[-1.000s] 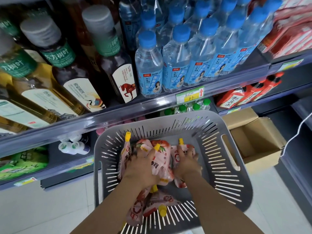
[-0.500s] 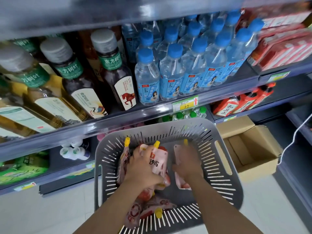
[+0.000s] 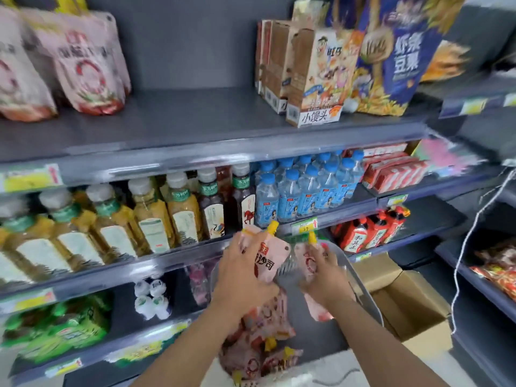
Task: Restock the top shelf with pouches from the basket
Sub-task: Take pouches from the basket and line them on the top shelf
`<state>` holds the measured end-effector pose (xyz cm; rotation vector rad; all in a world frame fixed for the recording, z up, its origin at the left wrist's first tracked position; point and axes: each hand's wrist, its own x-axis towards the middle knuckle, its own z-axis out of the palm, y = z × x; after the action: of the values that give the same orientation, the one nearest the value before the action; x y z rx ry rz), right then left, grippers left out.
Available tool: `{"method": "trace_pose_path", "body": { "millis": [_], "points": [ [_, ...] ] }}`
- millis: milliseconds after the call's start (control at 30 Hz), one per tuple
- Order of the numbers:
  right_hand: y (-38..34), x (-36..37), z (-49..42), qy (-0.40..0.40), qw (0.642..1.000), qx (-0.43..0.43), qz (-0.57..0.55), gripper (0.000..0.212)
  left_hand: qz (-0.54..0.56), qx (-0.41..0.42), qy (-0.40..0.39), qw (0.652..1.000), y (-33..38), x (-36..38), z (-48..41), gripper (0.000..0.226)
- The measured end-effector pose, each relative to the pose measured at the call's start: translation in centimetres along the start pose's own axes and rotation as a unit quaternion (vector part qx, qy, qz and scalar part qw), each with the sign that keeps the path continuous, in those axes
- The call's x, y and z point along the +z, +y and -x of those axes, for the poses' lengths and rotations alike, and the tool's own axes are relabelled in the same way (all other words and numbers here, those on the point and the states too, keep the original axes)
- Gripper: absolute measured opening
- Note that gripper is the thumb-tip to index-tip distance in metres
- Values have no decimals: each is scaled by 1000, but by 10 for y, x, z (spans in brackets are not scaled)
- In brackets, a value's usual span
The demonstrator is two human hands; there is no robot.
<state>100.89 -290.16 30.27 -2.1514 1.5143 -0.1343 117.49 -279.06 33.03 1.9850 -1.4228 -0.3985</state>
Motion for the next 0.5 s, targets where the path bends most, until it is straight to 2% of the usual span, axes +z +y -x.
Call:
{"method": "trace_pose_path", "body": {
  "millis": [133,267,500],
  "points": [
    [-51,-24,54,95,994,-61,13,85,-19,45,73,996,-3,-64,44,98],
    [-110,-31,95,185,970,-155,1,86,-56,80,160,982,-15,-131,88,95],
    [-239,-45,124,270,913,-290,-104,84,-53,38,281,957,-50,-249,131,90]
  ]
}}
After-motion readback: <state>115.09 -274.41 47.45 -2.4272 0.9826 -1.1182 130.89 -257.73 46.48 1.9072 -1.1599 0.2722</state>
